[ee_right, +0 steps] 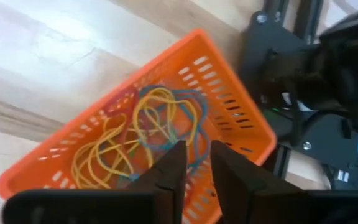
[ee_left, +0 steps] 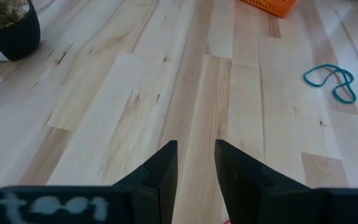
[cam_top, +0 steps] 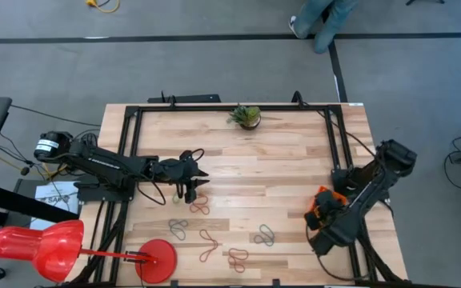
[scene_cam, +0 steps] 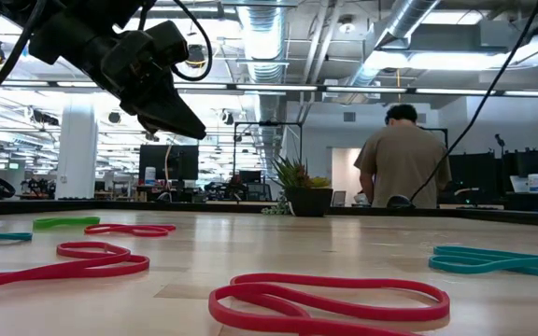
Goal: Pick and place rubber bands into bin
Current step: Put the blue rubber band into the orange basket
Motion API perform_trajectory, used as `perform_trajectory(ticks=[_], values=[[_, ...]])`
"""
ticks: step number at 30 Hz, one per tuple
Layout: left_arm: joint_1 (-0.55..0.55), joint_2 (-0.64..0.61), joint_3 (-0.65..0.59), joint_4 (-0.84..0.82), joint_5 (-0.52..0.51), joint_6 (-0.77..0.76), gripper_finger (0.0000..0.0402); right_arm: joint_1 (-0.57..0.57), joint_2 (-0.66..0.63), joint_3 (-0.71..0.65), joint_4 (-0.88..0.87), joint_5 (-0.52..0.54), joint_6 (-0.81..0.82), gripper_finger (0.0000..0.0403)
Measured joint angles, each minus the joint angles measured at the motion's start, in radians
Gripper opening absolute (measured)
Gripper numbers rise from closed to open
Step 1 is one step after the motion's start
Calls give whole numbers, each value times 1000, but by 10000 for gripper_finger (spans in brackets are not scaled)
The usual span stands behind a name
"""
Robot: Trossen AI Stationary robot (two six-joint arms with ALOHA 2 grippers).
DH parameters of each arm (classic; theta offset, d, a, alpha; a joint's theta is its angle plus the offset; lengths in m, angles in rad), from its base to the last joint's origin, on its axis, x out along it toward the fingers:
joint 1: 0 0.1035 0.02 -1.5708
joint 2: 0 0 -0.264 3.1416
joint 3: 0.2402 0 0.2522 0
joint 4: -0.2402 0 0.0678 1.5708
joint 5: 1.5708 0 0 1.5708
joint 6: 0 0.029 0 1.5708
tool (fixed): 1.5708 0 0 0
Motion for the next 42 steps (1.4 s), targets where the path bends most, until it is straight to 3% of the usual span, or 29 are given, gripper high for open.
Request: perform_trajectory(ticks=[10, 15, 18, 20, 23, 26, 36, 42], values=[[0, 0, 0, 0, 1, -27, 96, -126, -23, 33, 75, 22, -218, 116], [0, 0, 0, 0, 1, -29, 96, -146, -73, 88, 154, 274, -334, 123], [0, 0, 0, 0, 1, -29, 96, -149, -88, 97, 341, 398, -507, 122], [0, 0, 0, -1, 1, -29, 96, -149, -79, 97, 489, 415, -669, 121], [0, 0, 0, -3, 1, -29, 96, -148, -33, 97, 681, 391, -879, 121], [0, 0, 0, -3, 1, -29, 96, -152, 42, 97, 804, 346, -982, 121], [0, 0, 0, -11, 2, -29, 96, -176, 262, 96, 971, 114, -990, 121], [0, 0, 0, -6, 2, -29, 96, -193, 271, 97, 954, 106, -990, 121]])
